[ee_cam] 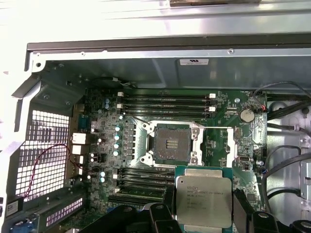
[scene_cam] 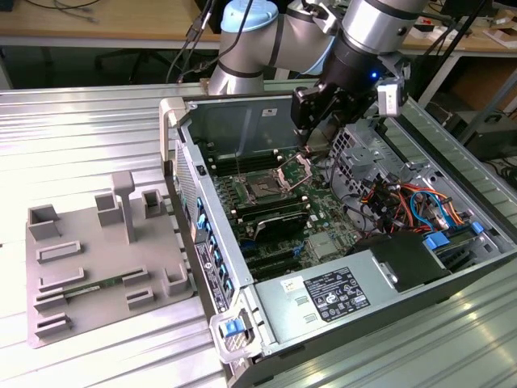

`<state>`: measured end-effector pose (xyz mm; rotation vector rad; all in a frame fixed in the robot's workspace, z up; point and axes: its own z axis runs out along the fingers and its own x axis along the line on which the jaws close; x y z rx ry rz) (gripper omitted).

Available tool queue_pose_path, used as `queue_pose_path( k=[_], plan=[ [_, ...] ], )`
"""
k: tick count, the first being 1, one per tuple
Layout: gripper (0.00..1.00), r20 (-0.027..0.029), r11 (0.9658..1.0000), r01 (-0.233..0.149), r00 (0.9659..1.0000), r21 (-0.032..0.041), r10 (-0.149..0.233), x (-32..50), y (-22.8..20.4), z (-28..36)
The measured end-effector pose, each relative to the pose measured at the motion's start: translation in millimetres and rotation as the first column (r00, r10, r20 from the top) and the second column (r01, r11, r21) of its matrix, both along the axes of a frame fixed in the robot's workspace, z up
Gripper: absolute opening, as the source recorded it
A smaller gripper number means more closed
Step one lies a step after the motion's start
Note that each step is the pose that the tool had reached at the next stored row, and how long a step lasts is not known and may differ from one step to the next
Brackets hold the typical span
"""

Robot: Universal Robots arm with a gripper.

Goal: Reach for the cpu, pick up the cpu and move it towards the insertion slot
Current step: 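Pick up the cpu and move it towards the insertion slot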

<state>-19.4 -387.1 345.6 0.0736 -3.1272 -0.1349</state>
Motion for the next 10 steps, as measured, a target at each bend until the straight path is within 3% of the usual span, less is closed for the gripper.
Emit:
queue_pose_path(
  k=[10],
  plan=[
    [0.55,-0.0001,1.0000,0.000,1.0000,0.0000,0.000,0.3,2.4,-1.4]
  ],
)
